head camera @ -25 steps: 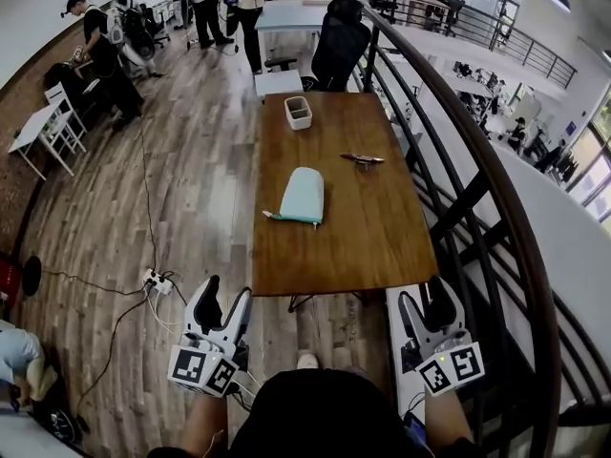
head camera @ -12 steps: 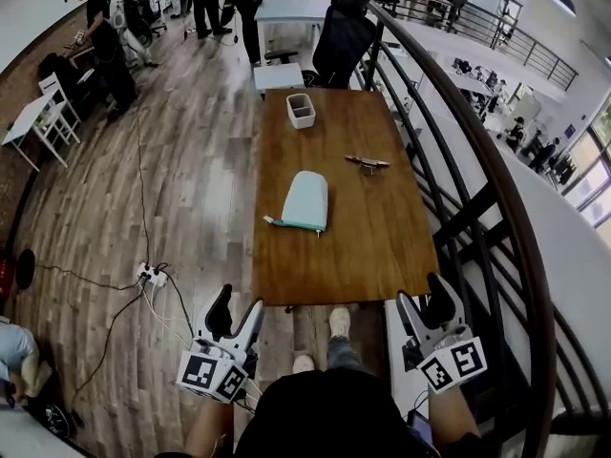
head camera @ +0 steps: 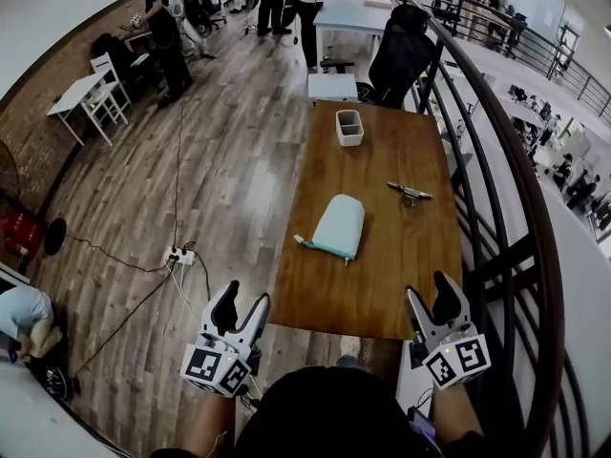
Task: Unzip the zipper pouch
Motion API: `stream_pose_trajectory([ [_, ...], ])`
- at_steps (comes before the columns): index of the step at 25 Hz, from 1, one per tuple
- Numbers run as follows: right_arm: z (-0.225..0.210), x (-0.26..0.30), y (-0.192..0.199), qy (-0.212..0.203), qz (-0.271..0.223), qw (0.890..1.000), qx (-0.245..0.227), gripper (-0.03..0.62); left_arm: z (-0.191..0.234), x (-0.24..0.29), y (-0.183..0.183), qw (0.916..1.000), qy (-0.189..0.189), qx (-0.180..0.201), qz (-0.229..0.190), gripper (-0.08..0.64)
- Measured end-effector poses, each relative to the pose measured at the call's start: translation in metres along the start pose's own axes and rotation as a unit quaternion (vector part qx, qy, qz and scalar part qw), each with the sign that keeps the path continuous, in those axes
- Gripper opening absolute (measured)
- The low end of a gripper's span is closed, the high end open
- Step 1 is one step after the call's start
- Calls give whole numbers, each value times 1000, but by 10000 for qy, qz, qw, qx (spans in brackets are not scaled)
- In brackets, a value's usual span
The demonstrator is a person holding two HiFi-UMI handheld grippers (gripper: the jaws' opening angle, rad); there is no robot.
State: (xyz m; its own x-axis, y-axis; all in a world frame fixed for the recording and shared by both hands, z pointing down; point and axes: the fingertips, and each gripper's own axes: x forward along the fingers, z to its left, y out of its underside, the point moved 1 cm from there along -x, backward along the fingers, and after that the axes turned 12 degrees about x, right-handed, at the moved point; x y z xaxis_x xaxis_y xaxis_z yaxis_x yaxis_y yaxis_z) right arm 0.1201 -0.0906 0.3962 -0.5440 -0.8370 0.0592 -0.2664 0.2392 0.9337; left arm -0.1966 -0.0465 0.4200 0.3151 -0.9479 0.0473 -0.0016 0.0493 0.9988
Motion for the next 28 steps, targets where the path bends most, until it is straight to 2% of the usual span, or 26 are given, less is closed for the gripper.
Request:
stream_pose_trajectory([
  [7, -42, 28, -8, -160, -57, 9998, 137, 267, -23, 50, 18, 9990, 229, -168, 345, 270],
  [16, -117, 33, -2, 199, 155, 9987, 446, 264, -48, 123, 66, 9934, 531, -189, 1004, 270],
  [20, -137, 38, 0, 256, 356, 9982, 412, 262, -67, 150, 101, 9864, 779, -147, 1440, 268],
  [28, -161, 48, 1, 161, 712, 9966, 369, 262, -101, 189, 172, 9672, 1052, -396, 2278, 247],
])
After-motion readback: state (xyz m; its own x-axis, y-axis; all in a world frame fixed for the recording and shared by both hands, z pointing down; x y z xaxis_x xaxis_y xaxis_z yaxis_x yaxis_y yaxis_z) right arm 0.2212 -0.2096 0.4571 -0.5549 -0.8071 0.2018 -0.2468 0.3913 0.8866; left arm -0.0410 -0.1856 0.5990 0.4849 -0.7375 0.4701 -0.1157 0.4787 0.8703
